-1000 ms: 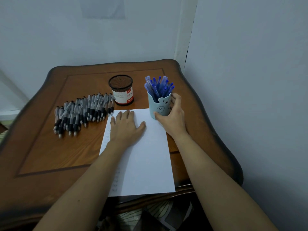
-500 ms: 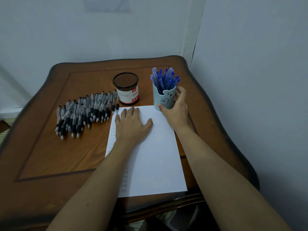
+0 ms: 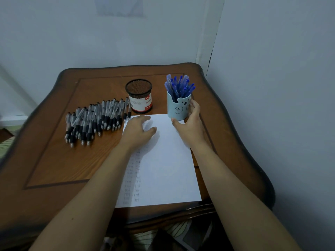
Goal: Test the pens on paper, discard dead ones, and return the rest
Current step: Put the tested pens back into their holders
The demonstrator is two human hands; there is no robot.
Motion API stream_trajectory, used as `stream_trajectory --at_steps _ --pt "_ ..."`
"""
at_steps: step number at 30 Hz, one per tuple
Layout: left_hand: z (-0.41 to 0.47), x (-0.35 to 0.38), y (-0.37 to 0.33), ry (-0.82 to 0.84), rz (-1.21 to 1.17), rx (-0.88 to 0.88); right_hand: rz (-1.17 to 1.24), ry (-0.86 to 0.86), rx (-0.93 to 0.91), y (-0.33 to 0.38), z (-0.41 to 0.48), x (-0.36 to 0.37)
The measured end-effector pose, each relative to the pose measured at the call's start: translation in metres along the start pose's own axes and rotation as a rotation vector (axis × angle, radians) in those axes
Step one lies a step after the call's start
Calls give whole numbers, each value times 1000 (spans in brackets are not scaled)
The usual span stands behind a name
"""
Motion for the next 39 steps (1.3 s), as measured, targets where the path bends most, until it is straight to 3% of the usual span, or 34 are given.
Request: stream_trajectory --at_steps 5,9,16,28,32,39 --pt "-40 -18 23 -2 157 79 -3 -83 64 10 -38 6" --pt "-72 -30 40 -47 287 14 -53 27 93 20 -62 22" --pt "-88 -37 56 20 430 -89 -115 178 32 38 -54 66" --pt "-90 -33 58 -56 433 -50 -384 8 -87 49 13 125" --pt "-89 -31 60 -76 443 -41 -351 -110 -165 50 20 129" --pt "-89 -32 60 -75 448 -48 -315 -157 -239 60 16 123"
Point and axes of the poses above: each hand's wrist, its own z-axis towards the middle knuckle, its own x-axis out of the palm, y = z × x, the point moved 1 cm from there along z, towards the middle knuckle, and after that the axes turned 8 degrees about x, right-handed, at the moved point
